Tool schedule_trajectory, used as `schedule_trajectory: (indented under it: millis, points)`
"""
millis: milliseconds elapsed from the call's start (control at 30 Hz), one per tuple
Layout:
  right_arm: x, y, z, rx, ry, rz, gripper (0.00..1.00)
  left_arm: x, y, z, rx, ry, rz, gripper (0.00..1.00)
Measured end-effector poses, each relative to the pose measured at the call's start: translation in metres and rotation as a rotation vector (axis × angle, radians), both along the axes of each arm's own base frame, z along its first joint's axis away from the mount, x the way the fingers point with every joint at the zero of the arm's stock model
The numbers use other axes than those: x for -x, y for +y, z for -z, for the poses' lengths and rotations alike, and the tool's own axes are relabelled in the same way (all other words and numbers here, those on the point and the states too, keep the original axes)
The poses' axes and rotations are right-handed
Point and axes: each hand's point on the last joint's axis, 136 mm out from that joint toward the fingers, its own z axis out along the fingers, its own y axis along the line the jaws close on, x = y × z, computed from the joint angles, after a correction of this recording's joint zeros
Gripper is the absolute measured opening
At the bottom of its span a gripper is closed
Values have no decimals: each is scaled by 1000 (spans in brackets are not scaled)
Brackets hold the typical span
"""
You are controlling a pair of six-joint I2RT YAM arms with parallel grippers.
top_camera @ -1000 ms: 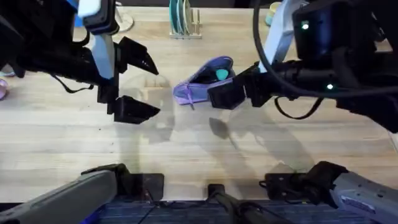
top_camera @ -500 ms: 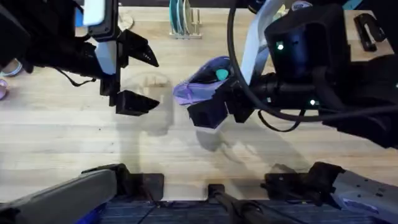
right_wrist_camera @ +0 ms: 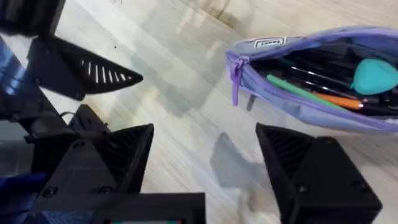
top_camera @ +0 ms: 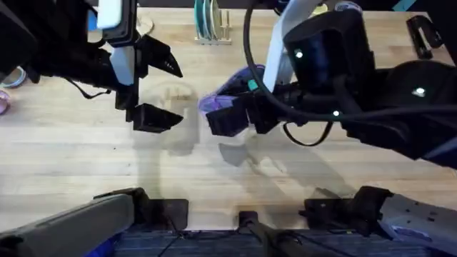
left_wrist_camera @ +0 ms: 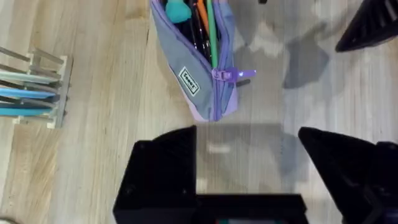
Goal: Unzip the bag, pick up the pens from the table one at a time and place them inside, then zip the bag closed.
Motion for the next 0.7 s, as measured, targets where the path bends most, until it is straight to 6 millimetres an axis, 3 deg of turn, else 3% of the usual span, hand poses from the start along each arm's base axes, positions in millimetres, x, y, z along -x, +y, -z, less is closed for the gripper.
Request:
schedule_trajectory:
  millis: [500,700]
  points:
    - [-14,13,37,-3,177,191,997,0,0,0,0,-2,2,993]
    - [-12,21,35,-5,142,264,997,0,0,0,0,-2,2,994]
